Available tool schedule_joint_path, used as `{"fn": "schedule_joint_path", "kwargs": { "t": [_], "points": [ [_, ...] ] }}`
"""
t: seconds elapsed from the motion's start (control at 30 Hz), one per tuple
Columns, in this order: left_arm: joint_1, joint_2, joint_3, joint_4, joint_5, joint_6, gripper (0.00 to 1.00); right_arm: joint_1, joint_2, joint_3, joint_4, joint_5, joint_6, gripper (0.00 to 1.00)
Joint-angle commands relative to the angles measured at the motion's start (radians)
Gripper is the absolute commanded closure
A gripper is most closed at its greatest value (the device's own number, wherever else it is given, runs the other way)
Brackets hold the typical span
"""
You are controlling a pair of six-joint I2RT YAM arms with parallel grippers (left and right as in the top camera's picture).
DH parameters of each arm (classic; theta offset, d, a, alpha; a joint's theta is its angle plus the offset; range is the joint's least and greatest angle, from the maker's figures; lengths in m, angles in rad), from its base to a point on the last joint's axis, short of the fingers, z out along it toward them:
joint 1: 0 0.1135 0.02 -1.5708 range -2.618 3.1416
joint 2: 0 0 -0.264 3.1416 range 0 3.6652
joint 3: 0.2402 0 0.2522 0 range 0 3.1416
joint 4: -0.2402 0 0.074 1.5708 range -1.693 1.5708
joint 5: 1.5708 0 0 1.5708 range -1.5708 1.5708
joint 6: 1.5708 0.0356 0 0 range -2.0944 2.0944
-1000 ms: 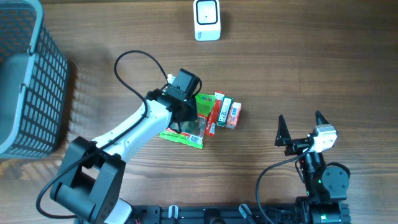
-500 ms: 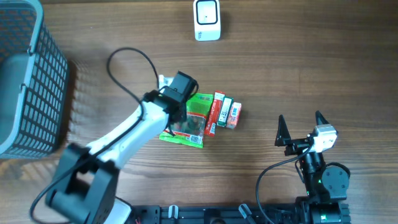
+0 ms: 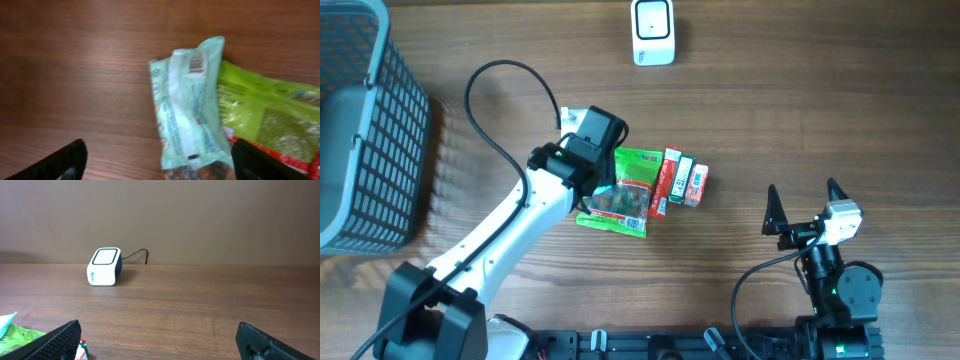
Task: Scan the item barcode
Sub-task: 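Pull the wipes pack left off the snack bag and set it down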
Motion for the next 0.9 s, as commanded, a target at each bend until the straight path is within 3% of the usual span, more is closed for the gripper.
{"fn": "schedule_joint_path", "kwargs": {
  "t": [0.0,0.17,0.3,0.37,0.43,0.57,0.63,0.7,0.87],
  "points": [
    [0.027,0.04,-0.008,0.044,0.144,-0.108,0.0,-0.003,-0.004,-0.001,0.006,-0.015,-0.008,0.0],
    [0.123,0.116,-0.008,0.063,0.338,-0.129,0.0,-0.003,-0.004,-0.001,0.006,-0.015,-0.008,0.0],
    [0.159,0.175,-0.008,0.074,0.377,-0.129,0.0,-0.003,-0.004,-0.001,0.006,-0.015,-0.009,0.0],
    [0.157,0.202,-0.008,0.081,0.377,-0.128,0.12,-0.003,-0.004,-0.001,0.006,-0.015,-0.009,0.0],
    [0.152,0.225,-0.008,0.087,0.377,-0.128,0.51,-0.003,-0.004,-0.001,0.006,-0.015,-0.008,0.0],
    [0.152,0.251,-0.008,0.096,0.371,-0.12,0.49,-0.003,-0.004,-0.001,0.006,-0.015,-0.009,0.0],
    [0.152,0.251,-0.007,0.099,0.348,-0.068,0.5,-0.003,-0.004,-0.001,0.006,-0.015,-0.008,0.0],
    [0.16,0.228,-0.001,0.089,0.264,0.063,0.6,-0.003,-0.004,-0.001,0.006,-0.015,-0.008,0.0],
    [0.191,0.151,0.005,0.058,0.008,0.229,0.59,-0.003,-0.004,-0.001,0.006,-0.015,-0.009,0.0]
  ]
}}
